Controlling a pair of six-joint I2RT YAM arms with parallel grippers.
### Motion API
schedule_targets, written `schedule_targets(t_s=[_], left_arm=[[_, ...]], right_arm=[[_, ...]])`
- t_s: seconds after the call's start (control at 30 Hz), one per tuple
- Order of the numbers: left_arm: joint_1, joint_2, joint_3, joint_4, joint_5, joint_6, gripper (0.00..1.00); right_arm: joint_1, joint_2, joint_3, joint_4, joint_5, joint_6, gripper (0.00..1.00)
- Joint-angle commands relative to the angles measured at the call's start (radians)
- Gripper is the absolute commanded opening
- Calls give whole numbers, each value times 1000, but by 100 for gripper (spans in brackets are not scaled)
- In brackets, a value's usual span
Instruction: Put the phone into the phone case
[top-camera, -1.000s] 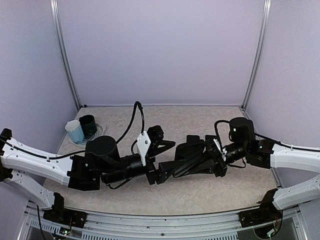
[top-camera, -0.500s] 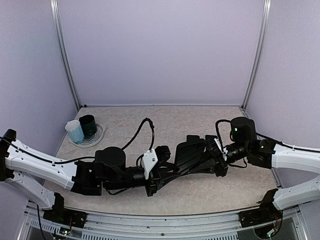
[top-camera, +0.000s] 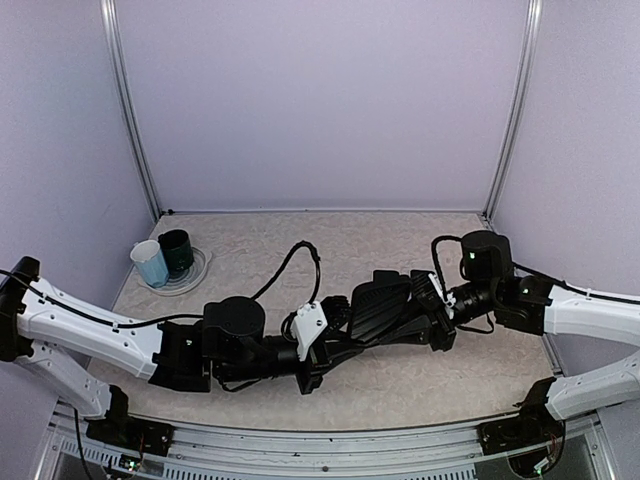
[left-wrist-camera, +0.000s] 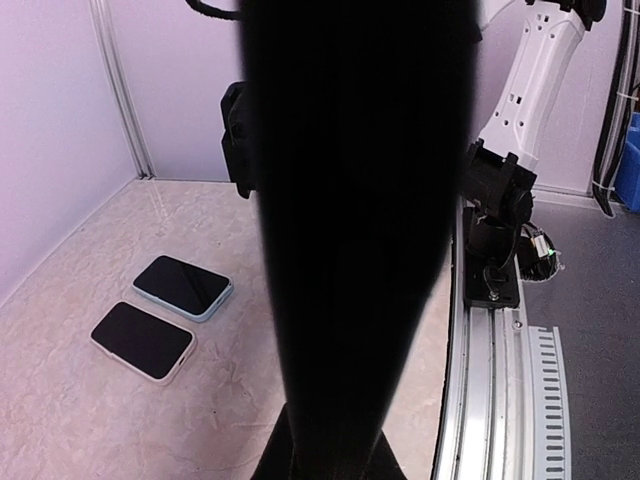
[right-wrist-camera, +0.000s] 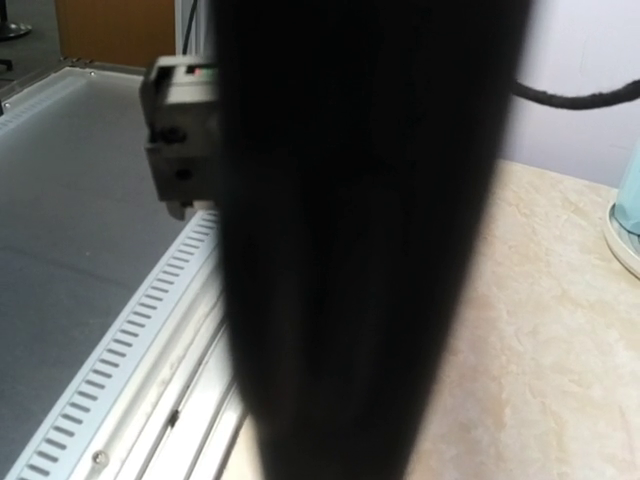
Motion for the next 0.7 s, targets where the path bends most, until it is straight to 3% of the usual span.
schedule_targets(t_s=[0.0, 0.03, 0.13, 0.3, 0.43, 0.57, 0.6, 0.67], left_arm=[[-2, -24, -7, 43, -64, -8, 0], [-2, -22, -6, 43, -66, -8, 0], [-2, -13, -2, 47, -57, -4, 0], [-2, -6, -4, 54, -43, -1, 0], [-2, -2, -4, 47, -30, -5, 0], [-2, 10, -1, 33, -35, -8, 0], [-2, 9, 0, 32, -33, -8, 0], [-2, 6, 7, 24, -26, -9, 0]], right_arm=[[3, -13, 36, 21, -23, 2, 14], [3, -15, 37, 20, -12, 4, 26], [2, -17, 39, 22, 3, 7, 48], [4, -20, 54, 72, -18, 38, 51], [4, -23, 55, 136, -19, 78, 44], [3, -15, 67, 153, -31, 99, 6], [2, -14, 70, 145, -32, 93, 0], [3, -14, 69, 134, -28, 84, 0]])
